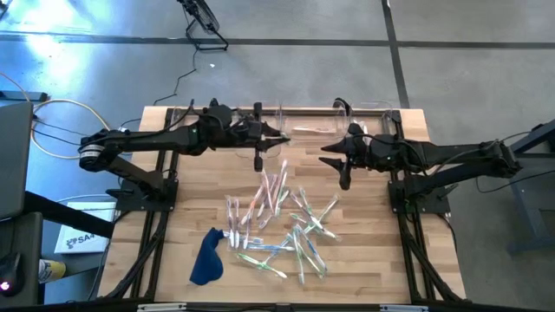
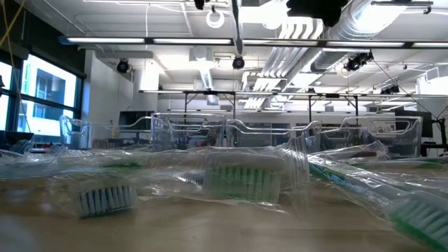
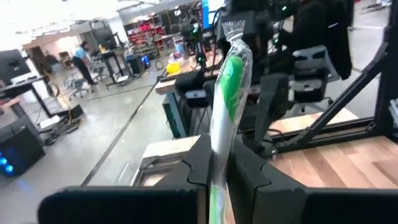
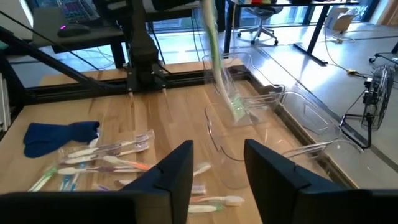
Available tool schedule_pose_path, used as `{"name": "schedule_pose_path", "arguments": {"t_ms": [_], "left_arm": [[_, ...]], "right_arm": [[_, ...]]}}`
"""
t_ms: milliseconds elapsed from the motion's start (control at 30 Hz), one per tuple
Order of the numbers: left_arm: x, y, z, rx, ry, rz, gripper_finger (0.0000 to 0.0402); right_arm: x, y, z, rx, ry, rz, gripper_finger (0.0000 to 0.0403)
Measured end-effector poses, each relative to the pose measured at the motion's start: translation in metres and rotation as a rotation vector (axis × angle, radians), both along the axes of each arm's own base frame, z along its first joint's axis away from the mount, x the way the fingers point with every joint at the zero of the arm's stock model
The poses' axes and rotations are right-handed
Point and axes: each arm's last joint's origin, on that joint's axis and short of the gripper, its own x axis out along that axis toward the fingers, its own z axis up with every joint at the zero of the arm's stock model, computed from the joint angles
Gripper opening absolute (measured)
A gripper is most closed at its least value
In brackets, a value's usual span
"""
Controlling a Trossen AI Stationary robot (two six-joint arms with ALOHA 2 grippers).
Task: Pick & Place Toothbrushes
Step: Put the green toothbrush into the middle left transparent bin
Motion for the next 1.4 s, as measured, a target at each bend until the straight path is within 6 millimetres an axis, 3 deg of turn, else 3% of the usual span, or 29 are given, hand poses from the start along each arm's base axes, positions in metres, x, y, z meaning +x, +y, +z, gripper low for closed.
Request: {"name": "schedule_pose_path", "arguments": {"t_ms": [233,400,700,1400], "left_arm": [[-0.01,0.024,-0.006,-0.136,0.077,0.163,0.002],[-0.025,0.055,-0.018,-0.275,0.182,0.305,0.0021],[-0.048,0.099,-0.05,-0.516,0.385,0.523,0.0022],[-0.015,0.129,-0.121,-0.692,0.578,0.555,0.0023]], "right_arm": [[0.0,0.002,-0.003,0.017,0.031,0.054,0.0103],[-0.001,0.002,-0.003,0.036,0.031,0.049,0.0089],[-0.002,0.002,-0.008,0.039,0.085,0.047,0.0082],[-0.003,0.002,-0.01,0.067,0.097,0.037,0.0081]]}}
